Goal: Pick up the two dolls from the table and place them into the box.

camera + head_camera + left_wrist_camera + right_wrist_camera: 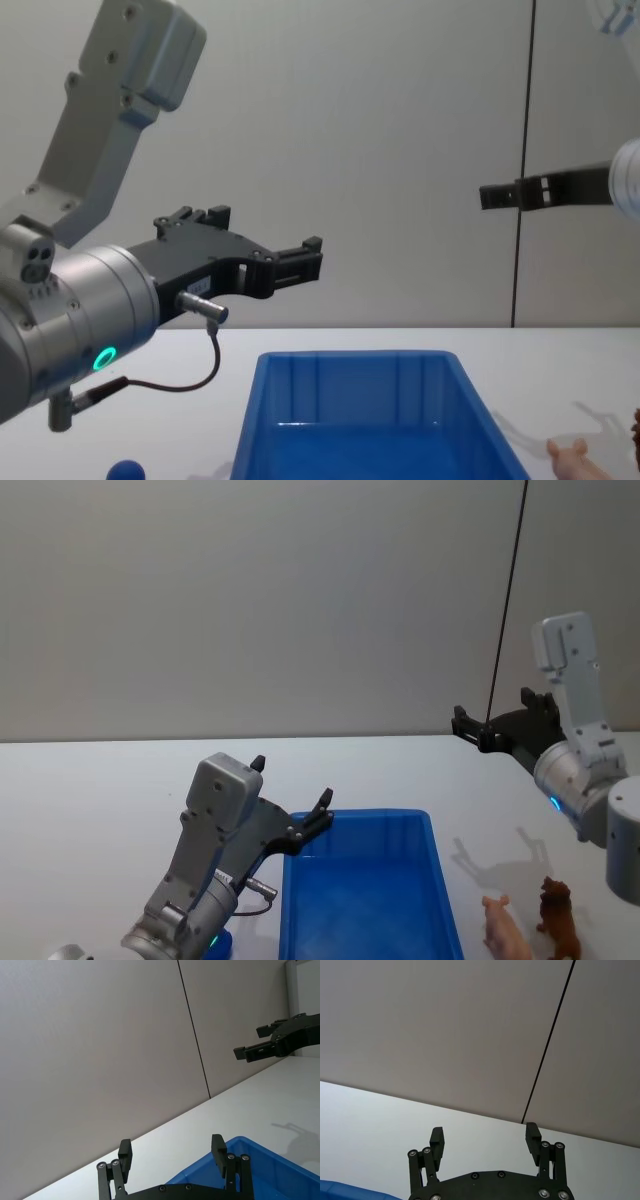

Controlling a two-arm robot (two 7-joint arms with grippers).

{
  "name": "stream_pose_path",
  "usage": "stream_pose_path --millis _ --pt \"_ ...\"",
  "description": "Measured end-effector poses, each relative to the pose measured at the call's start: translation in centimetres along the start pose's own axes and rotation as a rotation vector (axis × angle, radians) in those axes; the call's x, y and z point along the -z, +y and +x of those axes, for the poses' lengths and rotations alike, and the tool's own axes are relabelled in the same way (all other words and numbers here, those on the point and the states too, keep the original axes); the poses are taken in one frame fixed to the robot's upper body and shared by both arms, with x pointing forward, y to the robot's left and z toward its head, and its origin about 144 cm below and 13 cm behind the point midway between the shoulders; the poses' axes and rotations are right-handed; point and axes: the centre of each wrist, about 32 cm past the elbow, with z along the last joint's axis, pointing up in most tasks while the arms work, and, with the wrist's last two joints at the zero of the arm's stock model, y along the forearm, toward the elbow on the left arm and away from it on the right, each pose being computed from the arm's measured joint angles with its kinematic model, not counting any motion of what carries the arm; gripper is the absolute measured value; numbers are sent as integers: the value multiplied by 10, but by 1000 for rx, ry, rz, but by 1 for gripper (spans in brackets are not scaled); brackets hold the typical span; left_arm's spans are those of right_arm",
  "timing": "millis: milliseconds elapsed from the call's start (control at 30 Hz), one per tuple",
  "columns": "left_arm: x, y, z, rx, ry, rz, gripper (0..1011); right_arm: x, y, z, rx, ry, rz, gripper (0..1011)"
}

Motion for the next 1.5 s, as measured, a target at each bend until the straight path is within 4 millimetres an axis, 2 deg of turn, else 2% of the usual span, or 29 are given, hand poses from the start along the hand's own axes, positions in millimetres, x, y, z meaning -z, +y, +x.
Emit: stream_pose_path --millis 633,1500 --pt "0 0 0 0 0 0 1001 6 -12 3 -4 4 -62 1001" --pt "0 0 0 0 0 0 1001 27 -60 8 21 17 -297 1001"
